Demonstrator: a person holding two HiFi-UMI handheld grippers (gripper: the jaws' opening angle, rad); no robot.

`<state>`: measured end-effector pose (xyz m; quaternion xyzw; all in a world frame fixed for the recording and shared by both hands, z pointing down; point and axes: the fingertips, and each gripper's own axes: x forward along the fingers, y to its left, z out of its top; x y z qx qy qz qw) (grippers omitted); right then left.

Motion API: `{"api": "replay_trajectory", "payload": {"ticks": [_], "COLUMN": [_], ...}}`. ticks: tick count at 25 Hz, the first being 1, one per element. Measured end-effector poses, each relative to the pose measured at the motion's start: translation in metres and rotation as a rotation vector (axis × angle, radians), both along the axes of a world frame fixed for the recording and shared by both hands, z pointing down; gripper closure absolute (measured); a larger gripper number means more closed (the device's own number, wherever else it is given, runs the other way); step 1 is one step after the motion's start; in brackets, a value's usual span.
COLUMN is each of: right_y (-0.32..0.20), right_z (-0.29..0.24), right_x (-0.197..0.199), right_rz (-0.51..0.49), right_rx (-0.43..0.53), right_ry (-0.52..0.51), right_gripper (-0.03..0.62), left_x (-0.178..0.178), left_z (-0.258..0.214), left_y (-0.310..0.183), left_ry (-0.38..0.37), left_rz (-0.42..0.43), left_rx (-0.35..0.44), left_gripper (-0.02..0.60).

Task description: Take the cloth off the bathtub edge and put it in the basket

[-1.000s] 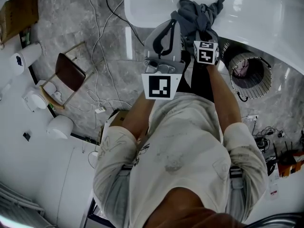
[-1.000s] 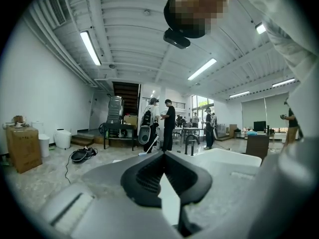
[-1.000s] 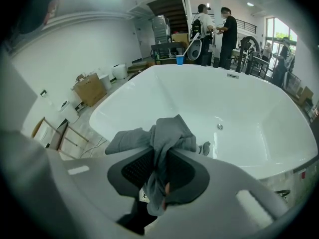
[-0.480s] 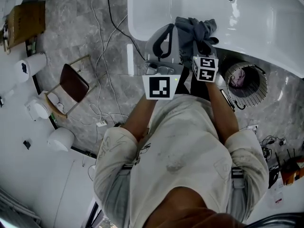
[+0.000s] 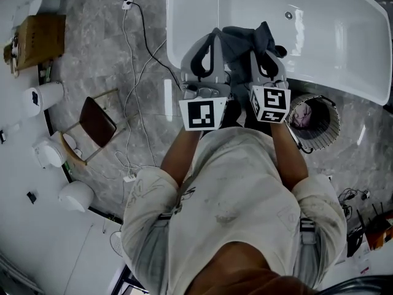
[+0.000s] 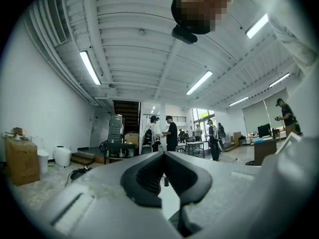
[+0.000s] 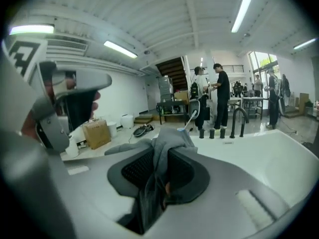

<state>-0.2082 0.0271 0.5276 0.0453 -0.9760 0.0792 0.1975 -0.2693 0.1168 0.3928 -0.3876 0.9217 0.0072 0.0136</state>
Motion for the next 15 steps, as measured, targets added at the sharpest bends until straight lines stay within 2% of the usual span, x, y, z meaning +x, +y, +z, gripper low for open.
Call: {"api": "replay_trajectory", "payload": {"ticks": [5, 15], "right_y": [-0.028, -0.063], "right_z": [-0.087, -0.225], "right_x": [-0.012, 0.008], "right_rz": [0.027, 0.073], "right_rx": [0.054, 0.209], "right_ry": [-0.191, -0.473], "right_gripper": [0.516, 0.519], "left_x": [-0.012, -0.006], "left_z": [-0.027, -0.082], "left_y": [-0.004, -0.024], "left_ry": [-0.047, -0.119], "left_rz": [-0.037, -0.036], "left_rx": [0.055, 0.097], "left_gripper": [0.58, 0.58]}}
